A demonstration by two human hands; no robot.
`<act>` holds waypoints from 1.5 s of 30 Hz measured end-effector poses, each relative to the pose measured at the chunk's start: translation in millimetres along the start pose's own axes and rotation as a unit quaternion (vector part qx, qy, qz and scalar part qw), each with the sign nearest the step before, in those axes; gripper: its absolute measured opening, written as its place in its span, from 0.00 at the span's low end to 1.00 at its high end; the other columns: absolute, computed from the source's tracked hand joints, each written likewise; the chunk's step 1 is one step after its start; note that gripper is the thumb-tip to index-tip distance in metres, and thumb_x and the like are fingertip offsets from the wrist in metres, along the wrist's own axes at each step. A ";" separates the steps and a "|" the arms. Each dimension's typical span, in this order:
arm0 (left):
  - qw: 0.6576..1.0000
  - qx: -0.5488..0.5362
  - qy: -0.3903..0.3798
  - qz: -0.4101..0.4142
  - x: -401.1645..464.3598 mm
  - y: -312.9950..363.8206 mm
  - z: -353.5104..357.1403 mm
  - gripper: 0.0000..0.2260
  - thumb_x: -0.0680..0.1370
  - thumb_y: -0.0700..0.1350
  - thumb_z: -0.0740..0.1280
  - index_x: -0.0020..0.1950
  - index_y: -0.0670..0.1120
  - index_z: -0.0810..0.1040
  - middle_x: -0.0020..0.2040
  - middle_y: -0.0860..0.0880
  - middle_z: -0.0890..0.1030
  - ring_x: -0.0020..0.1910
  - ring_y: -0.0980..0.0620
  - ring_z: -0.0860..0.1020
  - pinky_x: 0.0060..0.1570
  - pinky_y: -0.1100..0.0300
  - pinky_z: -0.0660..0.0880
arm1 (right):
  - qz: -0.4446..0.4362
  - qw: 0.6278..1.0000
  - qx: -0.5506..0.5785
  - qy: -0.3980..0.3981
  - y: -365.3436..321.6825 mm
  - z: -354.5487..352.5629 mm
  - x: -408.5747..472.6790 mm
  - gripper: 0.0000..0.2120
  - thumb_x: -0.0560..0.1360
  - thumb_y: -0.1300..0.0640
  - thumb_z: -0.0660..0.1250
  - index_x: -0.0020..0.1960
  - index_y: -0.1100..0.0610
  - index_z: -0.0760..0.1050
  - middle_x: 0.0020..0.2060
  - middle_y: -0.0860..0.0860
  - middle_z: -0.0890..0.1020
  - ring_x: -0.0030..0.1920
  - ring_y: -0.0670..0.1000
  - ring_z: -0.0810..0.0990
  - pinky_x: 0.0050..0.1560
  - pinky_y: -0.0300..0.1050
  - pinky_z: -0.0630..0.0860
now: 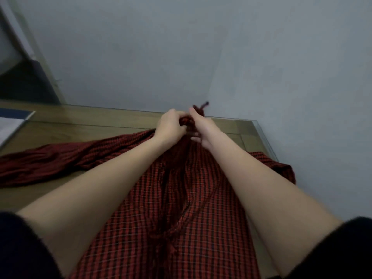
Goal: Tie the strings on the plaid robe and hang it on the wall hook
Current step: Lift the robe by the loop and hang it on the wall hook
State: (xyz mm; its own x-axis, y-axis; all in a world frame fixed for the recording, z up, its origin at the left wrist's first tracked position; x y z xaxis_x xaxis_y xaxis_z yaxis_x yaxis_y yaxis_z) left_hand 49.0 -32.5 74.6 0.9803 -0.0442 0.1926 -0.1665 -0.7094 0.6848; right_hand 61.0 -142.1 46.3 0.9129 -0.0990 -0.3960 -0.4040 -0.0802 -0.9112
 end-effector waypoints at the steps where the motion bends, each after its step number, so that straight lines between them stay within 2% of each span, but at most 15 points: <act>1: 1.000 -0.008 -0.018 0.024 -2.6 17.8 -8.9 0.20 0.69 0.39 0.65 0.60 0.50 0.79 0.52 0.40 0.80 0.55 0.41 0.78 0.53 0.56 0.70 | 0.011 0.999 0.044 -0.007 -12.7 -2.4 -10.7 0.14 0.75 0.45 0.64 0.51 0.56 0.74 0.39 0.51 0.79 0.36 0.49 0.78 0.31 0.40 0.73; 5: 0.976 -0.122 -0.149 0.100 -21.0 93.2 -43.2 0.16 0.68 0.43 0.69 0.55 0.47 0.81 0.51 0.45 0.84 0.48 0.55 0.79 0.54 0.59 0.74 | 0.032 0.986 0.165 0.018 -67.7 -27.3 -59.2 0.11 0.78 0.57 0.59 0.39 0.58 0.72 0.32 0.55 0.78 0.31 0.52 0.78 0.29 0.41 0.72; 7: 0.961 -0.153 -0.198 0.122 -32.0 130.6 -66.5 0.11 0.71 0.41 0.69 0.52 0.51 0.81 0.49 0.44 0.85 0.45 0.56 0.79 0.53 0.57 0.76 | 0.033 0.989 0.134 0.055 -92.0 -48.1 -85.9 0.11 0.78 0.60 0.55 0.42 0.60 0.73 0.34 0.56 0.79 0.33 0.54 0.79 0.30 0.42 0.75; 10: 0.958 -0.162 -0.194 0.134 -36.5 184.4 -105.6 0.10 0.74 0.37 0.60 0.44 0.48 0.79 0.40 0.41 0.83 0.31 0.58 0.80 0.40 0.58 0.78 | 0.037 0.995 0.060 0.064 -122.9 -78.6 -122.2 0.11 0.77 0.59 0.54 0.42 0.57 0.74 0.38 0.56 0.78 0.41 0.58 0.81 0.43 0.45 0.77; 11: 0.961 -0.166 -0.179 0.132 -37.8 204.7 -120.8 0.10 0.74 0.35 0.58 0.41 0.46 0.77 0.37 0.42 0.81 0.28 0.57 0.80 0.37 0.58 0.78 | 0.035 0.998 0.028 0.050 -134.6 -87.2 -142.1 0.13 0.77 0.59 0.54 0.38 0.57 0.73 0.35 0.54 0.77 0.36 0.54 0.80 0.42 0.42 0.74; 13: 0.967 -0.137 -0.159 0.145 -36.0 239.3 -137.8 0.09 0.73 0.34 0.57 0.41 0.44 0.74 0.36 0.45 0.79 0.28 0.51 0.80 0.35 0.56 0.78 | 0.030 0.999 0.010 -0.008 -155.2 -94.0 -181.8 0.14 0.79 0.61 0.52 0.36 0.56 0.70 0.29 0.50 0.72 0.21 0.45 0.71 0.26 0.35 0.68; 16: 0.958 -0.063 -0.210 0.185 -45.1 285.7 -140.2 0.10 0.73 0.34 0.60 0.51 0.44 0.74 0.41 0.48 0.76 0.37 0.49 0.76 0.37 0.60 0.74 | -0.001 0.999 -0.022 -0.038 -181.0 -114.5 -243.1 0.14 0.80 0.64 0.51 0.38 0.58 0.67 0.30 0.50 0.68 0.14 0.41 0.62 0.15 0.29 0.56; 20: 0.899 -0.073 -0.375 0.215 -70.5 338.6 -126.1 0.19 0.72 0.31 0.58 0.59 0.45 0.73 0.47 0.51 0.76 0.49 0.51 0.74 0.51 0.60 0.70 | 0.012 0.998 -0.064 0.000 -198.8 -169.2 -310.7 0.09 0.81 0.60 0.55 0.42 0.59 0.68 0.26 0.49 0.72 0.15 0.41 0.60 0.14 0.30 0.56; 22: 0.861 -0.098 -0.444 0.228 -87.9 367.1 -118.2 0.19 0.70 0.33 0.61 0.59 0.46 0.73 0.47 0.49 0.76 0.48 0.52 0.73 0.53 0.59 0.67 | 0.020 0.995 -0.092 0.018 -206.1 -196.9 -347.8 0.10 0.81 0.57 0.56 0.42 0.59 0.69 0.18 0.46 0.68 0.15 0.41 0.59 0.15 0.30 0.56; 25: 0.821 -0.143 -0.503 0.230 -113.4 407.7 -108.2 0.21 0.72 0.38 0.67 0.63 0.48 0.71 0.48 0.53 0.77 0.52 0.57 0.74 0.59 0.57 0.66 | 0.033 0.990 -0.123 0.053 -214.8 -231.6 -398.8 0.13 0.80 0.55 0.57 0.39 0.58 0.69 0.16 0.45 0.63 0.16 0.41 0.58 0.16 0.31 0.55; 29: 0.740 -0.135 -0.590 0.293 -164.6 476.8 -91.1 0.05 0.75 0.39 0.67 0.49 0.47 0.76 0.50 0.50 0.83 0.58 0.53 0.79 0.66 0.52 0.70 | 0.056 0.982 -0.133 0.121 -221.0 -283.2 -467.6 0.14 0.80 0.54 0.58 0.37 0.57 0.69 0.17 0.44 0.62 0.16 0.41 0.57 0.18 0.31 0.54; 33: 0.700 -0.162 -0.616 0.323 -207.5 540.2 -80.6 0.03 0.76 0.36 0.63 0.45 0.43 0.72 0.41 0.43 0.78 0.46 0.45 0.81 0.61 0.50 0.74 | 0.065 0.976 -0.117 0.171 -220.3 -322.2 -531.6 0.15 0.80 0.53 0.58 0.36 0.56 0.68 0.17 0.44 0.62 0.16 0.41 0.57 0.20 0.31 0.52; 36: 0.657 -0.186 -0.647 0.339 -241.6 584.5 -76.1 0.05 0.76 0.35 0.61 0.51 0.42 0.71 0.36 0.46 0.72 0.36 0.49 0.75 0.50 0.53 0.76 | 0.061 0.970 -0.088 0.216 -217.3 -348.3 -580.9 0.15 0.80 0.52 0.58 0.36 0.56 0.67 0.17 0.44 0.63 0.16 0.41 0.57 0.19 0.30 0.52; 40: 0.626 -0.198 -0.638 0.401 -291.2 643.8 -79.0 0.06 0.76 0.35 0.63 0.52 0.42 0.71 0.36 0.49 0.69 0.31 0.56 0.71 0.35 0.65 0.72 | 0.055 0.946 -0.074 0.311 -209.4 -384.0 -657.3 0.14 0.79 0.51 0.61 0.36 0.56 0.69 0.17 0.43 0.63 0.16 0.40 0.58 0.18 0.30 0.54; 45: 0.574 -0.238 -0.634 0.461 -348.1 715.2 -97.6 0.14 0.75 0.33 0.66 0.59 0.42 0.72 0.38 0.49 0.73 0.36 0.54 0.73 0.41 0.64 0.70 | 0.019 0.900 -0.146 0.410 -211.9 -421.0 -761.2 0.04 0.76 0.56 0.66 0.43 0.56 0.75 0.20 0.44 0.66 0.21 0.42 0.59 0.26 0.35 0.58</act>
State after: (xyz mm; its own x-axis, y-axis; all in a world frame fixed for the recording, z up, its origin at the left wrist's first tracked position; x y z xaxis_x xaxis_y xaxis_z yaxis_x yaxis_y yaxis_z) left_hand -421.7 -455.8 566.0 -0.3080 -0.9365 0.1678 -0.3900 0.2851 0.8756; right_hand -572.9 -467.4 588.6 0.5966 -0.7961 -0.1014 -0.5423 -0.3068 -0.7822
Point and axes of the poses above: each hand's wrist, its own x-axis towards the middle knuckle, its own z-axis out of the palm, y = z × x, the point moved 6 cm from there along x, towards the middle knuckle
